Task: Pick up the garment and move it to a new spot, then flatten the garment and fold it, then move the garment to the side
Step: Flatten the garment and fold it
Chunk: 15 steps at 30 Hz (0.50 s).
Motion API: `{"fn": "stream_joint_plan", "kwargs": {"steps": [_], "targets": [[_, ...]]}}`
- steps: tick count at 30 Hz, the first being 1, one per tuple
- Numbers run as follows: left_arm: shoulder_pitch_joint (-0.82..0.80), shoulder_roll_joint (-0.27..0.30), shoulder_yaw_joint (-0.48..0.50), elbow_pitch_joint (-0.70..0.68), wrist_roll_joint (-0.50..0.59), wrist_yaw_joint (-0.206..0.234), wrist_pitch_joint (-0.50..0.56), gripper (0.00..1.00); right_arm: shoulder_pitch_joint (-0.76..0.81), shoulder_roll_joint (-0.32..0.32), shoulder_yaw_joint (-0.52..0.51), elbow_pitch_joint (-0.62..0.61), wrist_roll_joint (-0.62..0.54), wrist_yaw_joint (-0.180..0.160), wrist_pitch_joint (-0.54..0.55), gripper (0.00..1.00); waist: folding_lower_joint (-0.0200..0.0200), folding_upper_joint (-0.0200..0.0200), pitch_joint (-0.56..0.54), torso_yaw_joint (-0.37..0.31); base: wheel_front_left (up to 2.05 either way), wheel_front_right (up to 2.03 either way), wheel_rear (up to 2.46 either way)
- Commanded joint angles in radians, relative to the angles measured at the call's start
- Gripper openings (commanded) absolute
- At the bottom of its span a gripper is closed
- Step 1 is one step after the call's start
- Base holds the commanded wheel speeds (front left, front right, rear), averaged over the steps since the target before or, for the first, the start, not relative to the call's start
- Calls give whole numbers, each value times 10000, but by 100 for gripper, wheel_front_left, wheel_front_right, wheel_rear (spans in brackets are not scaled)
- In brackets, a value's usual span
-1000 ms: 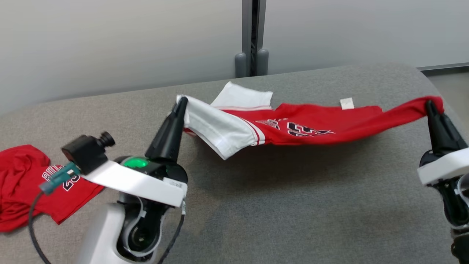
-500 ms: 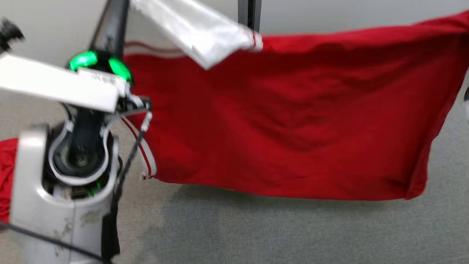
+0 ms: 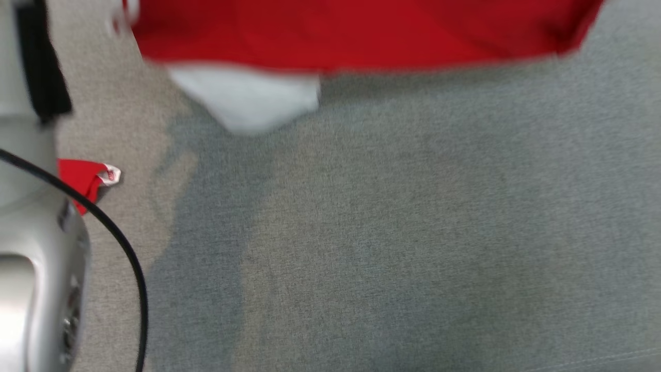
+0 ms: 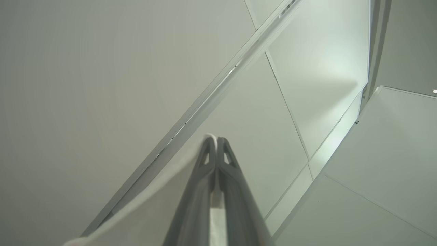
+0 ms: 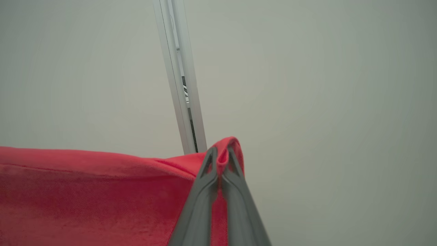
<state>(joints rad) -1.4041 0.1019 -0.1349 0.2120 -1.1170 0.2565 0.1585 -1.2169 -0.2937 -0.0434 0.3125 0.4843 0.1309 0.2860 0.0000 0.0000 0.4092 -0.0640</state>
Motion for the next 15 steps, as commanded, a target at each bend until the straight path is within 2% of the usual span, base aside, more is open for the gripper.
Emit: {"fn": "stream_joint_plan", "kwargs": {"steps": [1,5,8,11,15], "targets": [[-579,34,43,373,136,-240,-260,0,-458,-20,86,355,-57,-4,-392,0,0,0,866,87,0,0,0],[-2160,-11,69,1894,580,-984,-1327,0,-1956,-54,491,1770,-360,-5,-1987,0,0,0,1311,250,0,0,0],[-2733,-82,-99,2753,842,-1519,-1928,0,-2521,-23,1004,2545,-104,-4,-3108,0,0,0,1521,429,0,0,0],[-2651,-164,-427,3441,1006,-1980,-2176,0,-2446,-170,1690,3059,551,-4,-4047,0,0,0,1694,628,0,0,0],[-1828,-240,-1125,4160,1372,-2639,-2363,0,-1690,-549,2767,3912,1123,-4,-4708,0,0,0,1826,954,0,0,0]]}}
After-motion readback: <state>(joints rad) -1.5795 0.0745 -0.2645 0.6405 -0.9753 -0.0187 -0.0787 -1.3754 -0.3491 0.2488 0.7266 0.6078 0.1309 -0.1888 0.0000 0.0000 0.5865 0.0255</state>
